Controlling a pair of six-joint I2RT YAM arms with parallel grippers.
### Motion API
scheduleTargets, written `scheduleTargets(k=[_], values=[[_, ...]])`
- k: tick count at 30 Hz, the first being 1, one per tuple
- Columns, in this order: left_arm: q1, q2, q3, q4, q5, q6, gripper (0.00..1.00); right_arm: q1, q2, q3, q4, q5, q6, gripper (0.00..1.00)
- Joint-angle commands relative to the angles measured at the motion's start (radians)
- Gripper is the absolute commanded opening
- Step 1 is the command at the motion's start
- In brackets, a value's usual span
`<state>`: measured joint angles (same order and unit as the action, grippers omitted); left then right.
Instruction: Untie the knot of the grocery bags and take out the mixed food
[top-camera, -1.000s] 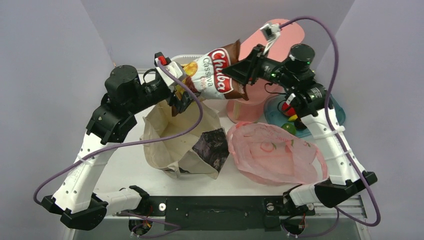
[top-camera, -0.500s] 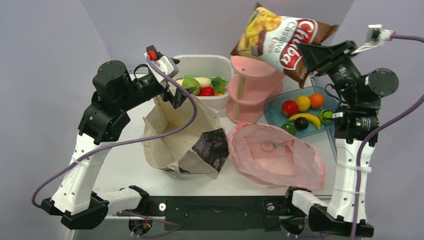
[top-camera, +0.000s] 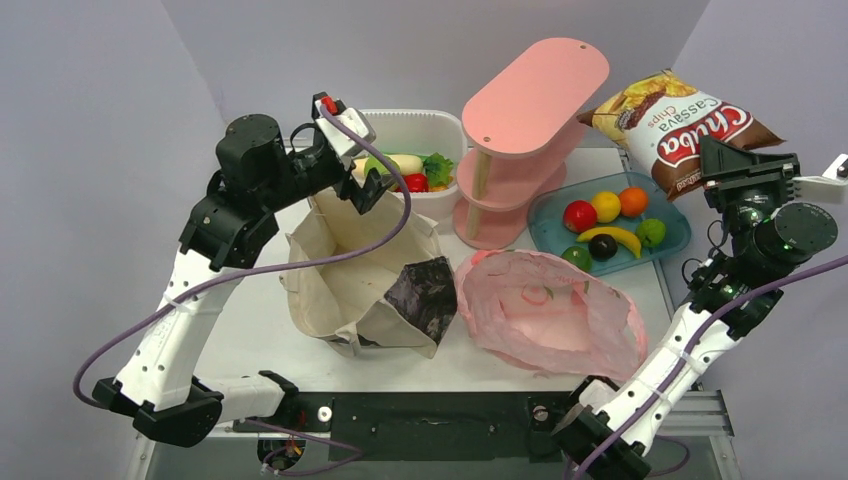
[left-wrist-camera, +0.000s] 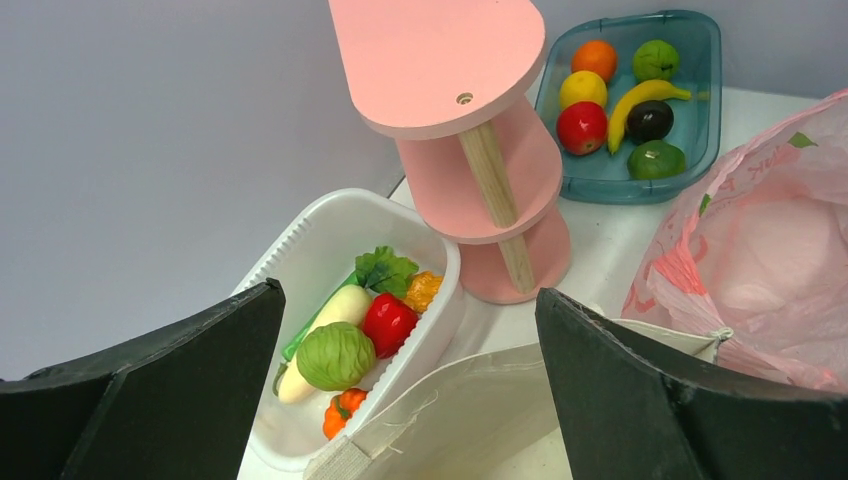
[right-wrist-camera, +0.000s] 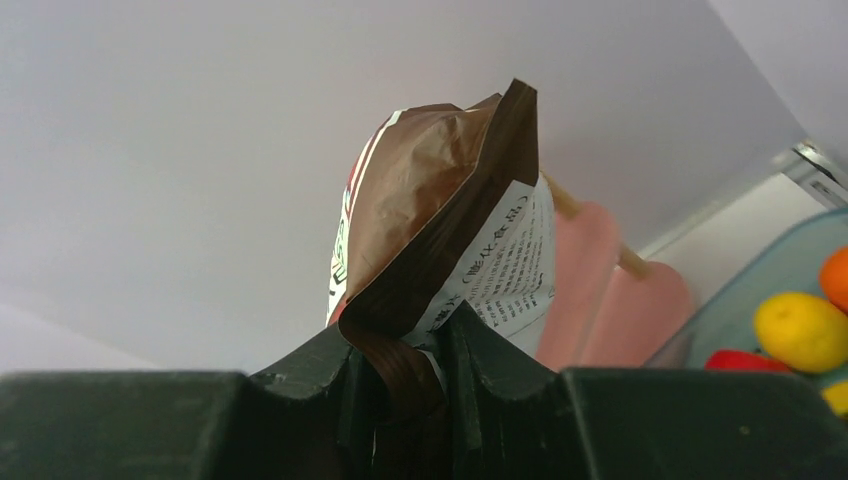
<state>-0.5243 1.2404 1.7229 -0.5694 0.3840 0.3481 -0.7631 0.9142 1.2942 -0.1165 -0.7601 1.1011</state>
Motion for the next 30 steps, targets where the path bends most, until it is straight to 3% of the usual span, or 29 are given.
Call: scheduleTargets(k=[1,9,20,30], values=[[-0.003,0.013,0.028,0.073,-0.020,-0.037,0.97,-0.032,0.014,-0.037,-0.030,0.064,0.027,0.00],[-0.003,0.018,0.012,0.098,-0.041,-0.046,0.97,0.027,0.109,-0.143,-0.042,0.123,-0.037,0.00],[-0.002,-0.018,-0.066,0.095,-0.105,-0.023,0.97,0.254,0.293,-0.183,0.315,0.093,0.080,0.00],[-0.001,-0.039,-0.096,0.047,-0.114,0.040,0.97,0.341,0.456,-0.118,0.415,0.092,0.110,0.00]])
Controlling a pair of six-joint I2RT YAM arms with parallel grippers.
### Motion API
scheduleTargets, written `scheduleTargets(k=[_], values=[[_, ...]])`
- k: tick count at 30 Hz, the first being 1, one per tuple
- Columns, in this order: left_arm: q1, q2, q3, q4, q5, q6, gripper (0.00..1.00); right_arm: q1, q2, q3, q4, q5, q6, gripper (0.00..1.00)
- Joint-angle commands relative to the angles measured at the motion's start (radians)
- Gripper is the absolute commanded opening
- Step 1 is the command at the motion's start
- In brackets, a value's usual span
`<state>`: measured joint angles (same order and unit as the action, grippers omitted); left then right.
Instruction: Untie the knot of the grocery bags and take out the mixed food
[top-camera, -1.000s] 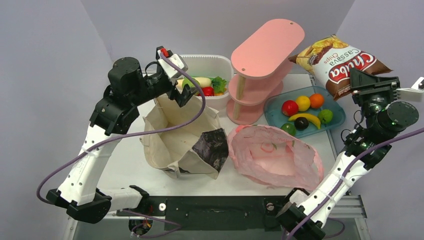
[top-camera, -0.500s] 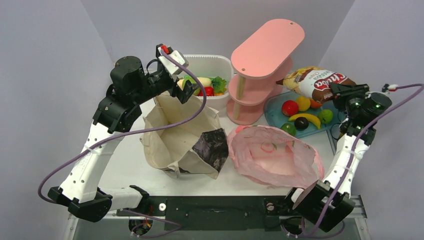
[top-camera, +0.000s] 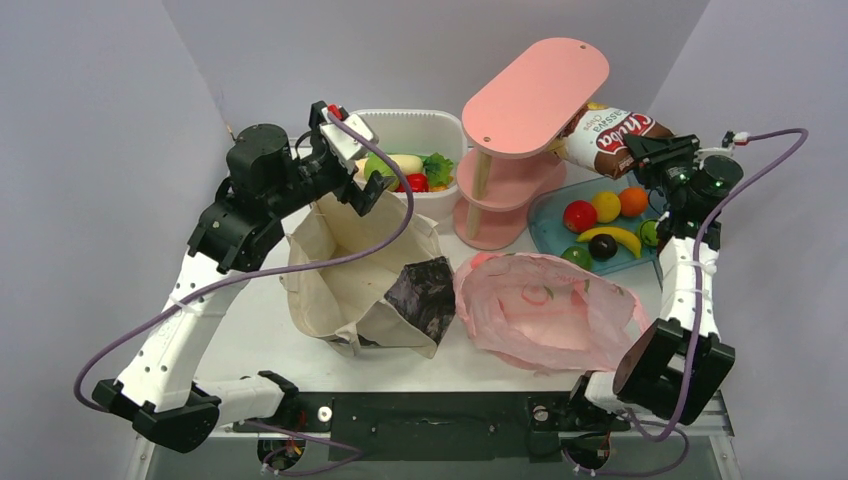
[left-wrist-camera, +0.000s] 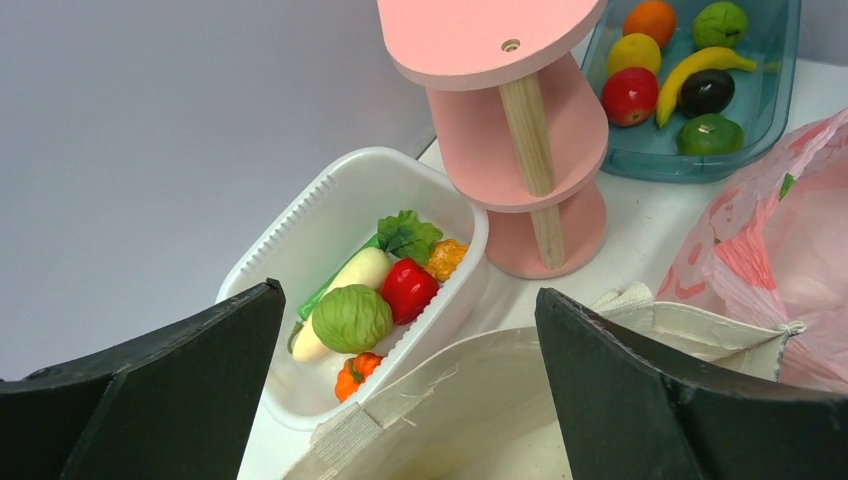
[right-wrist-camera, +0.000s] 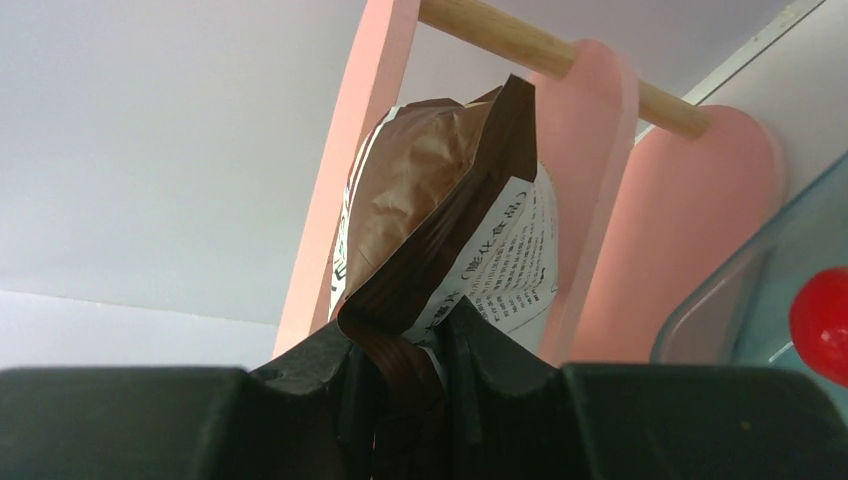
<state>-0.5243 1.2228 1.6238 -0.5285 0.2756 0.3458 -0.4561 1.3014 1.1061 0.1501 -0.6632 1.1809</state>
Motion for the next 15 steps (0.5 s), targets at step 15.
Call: scheduleTargets(k=[15], values=[[0.000,0.004,-0.003,-0.070,-0.017,0.158,0.97,0.166,0.401,0.236,0.055,-0.027,-0.015,0.01]])
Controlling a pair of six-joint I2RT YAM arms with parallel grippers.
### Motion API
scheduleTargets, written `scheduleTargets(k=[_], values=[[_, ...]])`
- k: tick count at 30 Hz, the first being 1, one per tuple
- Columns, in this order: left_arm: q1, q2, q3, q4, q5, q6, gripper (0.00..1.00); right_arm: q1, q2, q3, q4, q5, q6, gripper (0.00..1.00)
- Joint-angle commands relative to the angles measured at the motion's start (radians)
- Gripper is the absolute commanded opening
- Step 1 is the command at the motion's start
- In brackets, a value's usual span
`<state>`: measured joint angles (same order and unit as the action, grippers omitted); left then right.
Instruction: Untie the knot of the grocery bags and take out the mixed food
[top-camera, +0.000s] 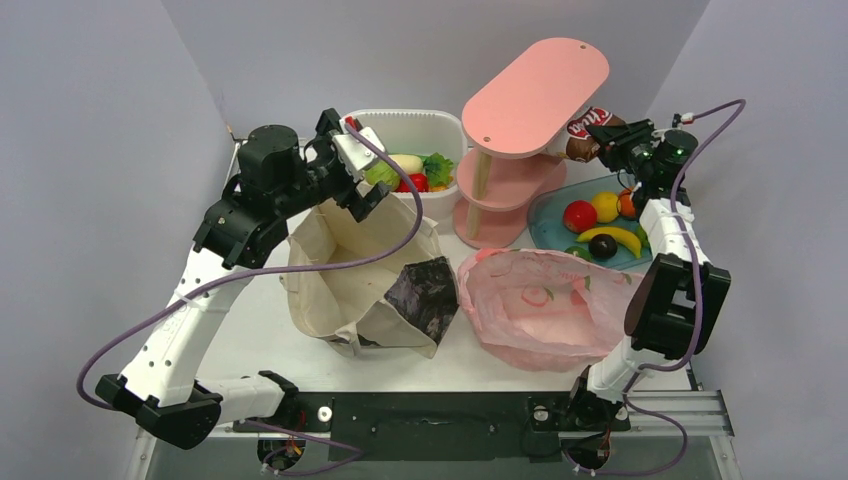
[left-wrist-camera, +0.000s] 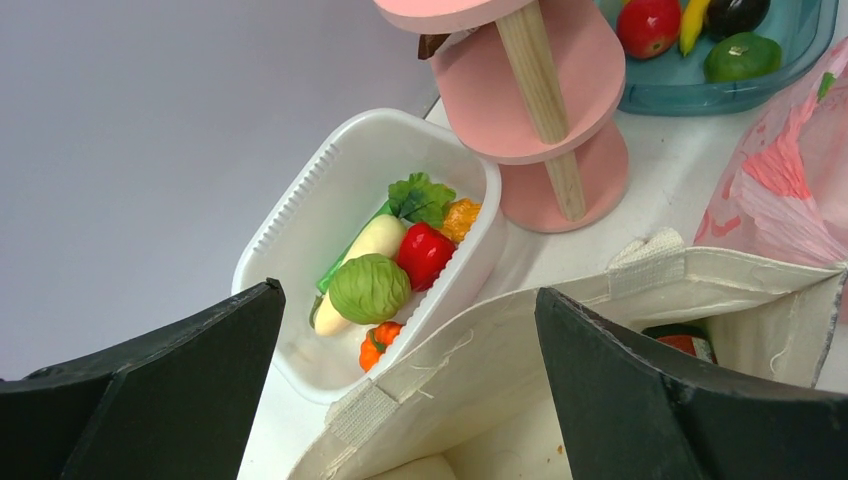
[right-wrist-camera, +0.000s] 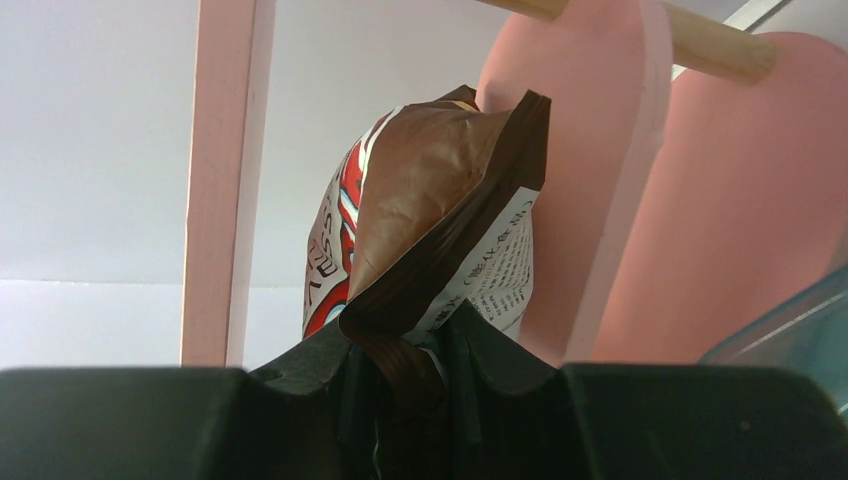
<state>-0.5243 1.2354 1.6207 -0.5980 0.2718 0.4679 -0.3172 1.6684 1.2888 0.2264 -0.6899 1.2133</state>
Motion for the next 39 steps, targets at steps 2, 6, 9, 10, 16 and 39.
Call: scheduleTargets(k=[2,6,9,10,16,39], values=[[0.001,-0.014,-0.005,-0.005,-0.019,0.043,0.97,0.034,0.055,0.060,-0.040,0.007,-0.063,0.06],[0.002,-0.012,-0.002,-0.023,-0.028,0.059,0.97,0.031,0.078,0.060,-0.046,0.012,-0.082,0.28],[0.005,-0.006,-0.006,-0.027,-0.025,0.061,0.97,0.023,0.085,0.061,-0.062,0.018,-0.103,0.44],[0.006,-0.004,-0.006,-0.029,-0.021,0.061,0.97,0.021,0.091,0.064,-0.068,0.019,-0.114,0.49],[0.009,0.006,0.003,-0.059,0.011,0.058,0.97,-0.021,0.059,0.057,-0.118,0.010,-0.158,0.61],[0.153,-0.145,-0.198,-0.132,0.189,-0.117,0.97,-0.086,-0.292,0.111,-0.789,-0.063,-0.757,0.68]])
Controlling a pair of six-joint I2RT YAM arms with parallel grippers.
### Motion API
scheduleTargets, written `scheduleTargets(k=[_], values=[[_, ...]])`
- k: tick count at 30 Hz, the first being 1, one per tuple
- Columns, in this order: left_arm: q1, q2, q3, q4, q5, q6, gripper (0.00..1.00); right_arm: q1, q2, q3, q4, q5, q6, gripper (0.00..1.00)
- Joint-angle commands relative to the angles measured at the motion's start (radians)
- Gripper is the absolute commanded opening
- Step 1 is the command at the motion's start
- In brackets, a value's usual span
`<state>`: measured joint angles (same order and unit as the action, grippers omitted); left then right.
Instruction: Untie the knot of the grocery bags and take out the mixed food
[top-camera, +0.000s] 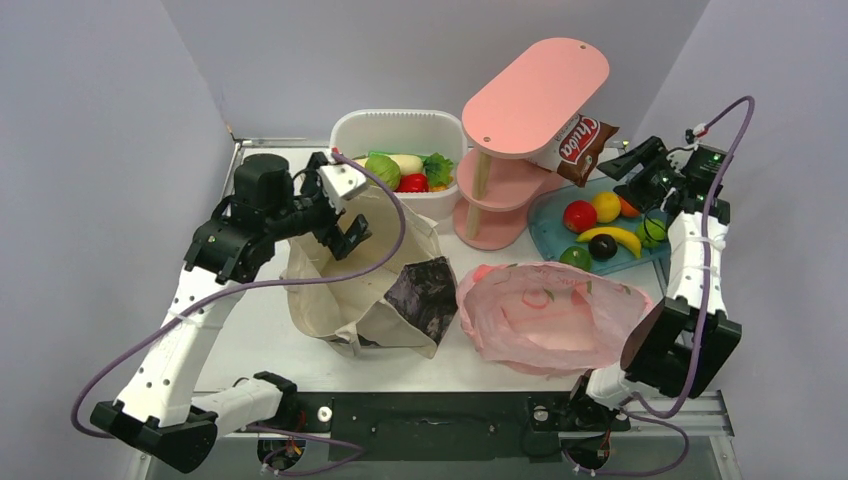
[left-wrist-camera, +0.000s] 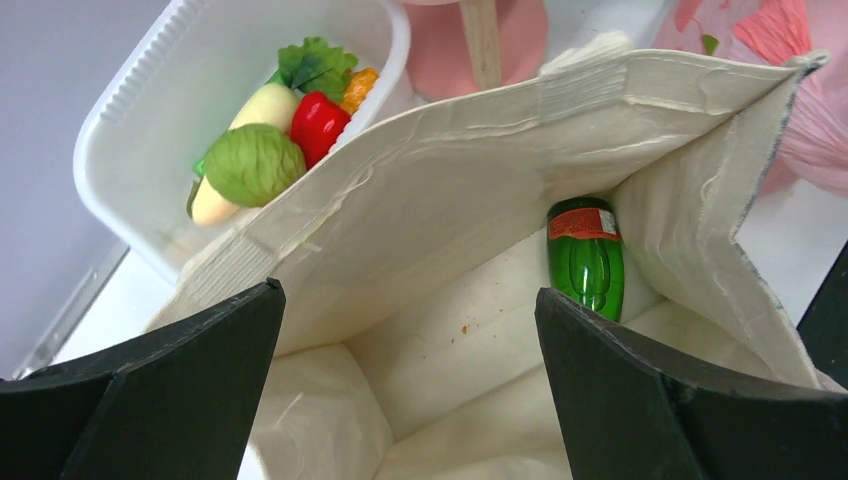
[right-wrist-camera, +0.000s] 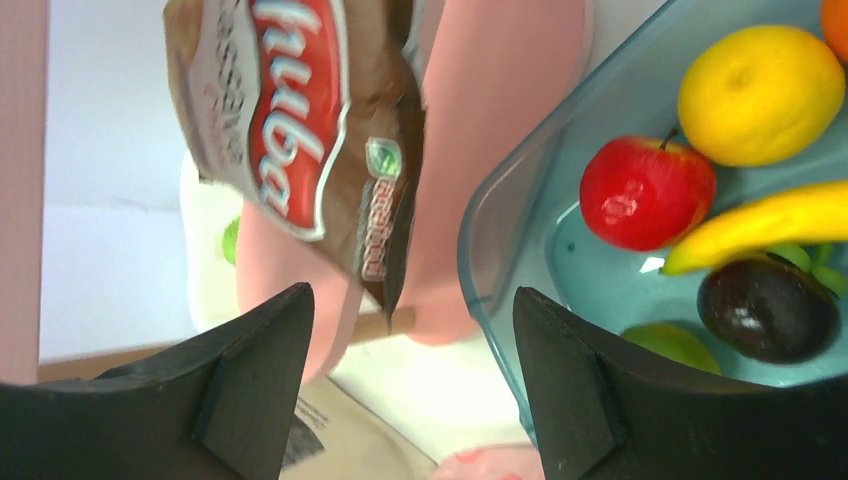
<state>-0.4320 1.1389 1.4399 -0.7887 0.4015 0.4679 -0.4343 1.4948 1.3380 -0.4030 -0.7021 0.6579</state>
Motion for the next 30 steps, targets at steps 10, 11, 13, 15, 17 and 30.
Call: scheduleTargets(k=[10,11,13,15,17,30], values=[[0.115,-0.167,-0.181,-0.058,0.156,0.231,0.97,0.417,-0.248,0.236,-0.383,0.075,-0.511,0.69],[0.112,-0.177,-0.193,-0.084,0.160,0.315,0.97,0.494,-0.245,0.247,-0.389,0.089,-0.537,0.69],[0.089,-0.209,-0.231,-0.167,0.166,0.446,0.97,0.608,-0.231,0.272,-0.408,0.131,-0.579,0.70],[0.045,-0.239,-0.268,-0.253,0.160,0.526,0.97,0.719,-0.205,0.297,-0.425,0.165,-0.607,0.70],[-0.020,-0.269,-0.313,-0.276,0.158,0.564,0.97,0.821,-0.175,0.319,-0.433,0.189,-0.622,0.70],[-0.557,-0.184,-0.598,0.208,-0.011,0.359,0.97,1.205,0.050,0.468,-0.532,0.320,-0.761,0.69]])
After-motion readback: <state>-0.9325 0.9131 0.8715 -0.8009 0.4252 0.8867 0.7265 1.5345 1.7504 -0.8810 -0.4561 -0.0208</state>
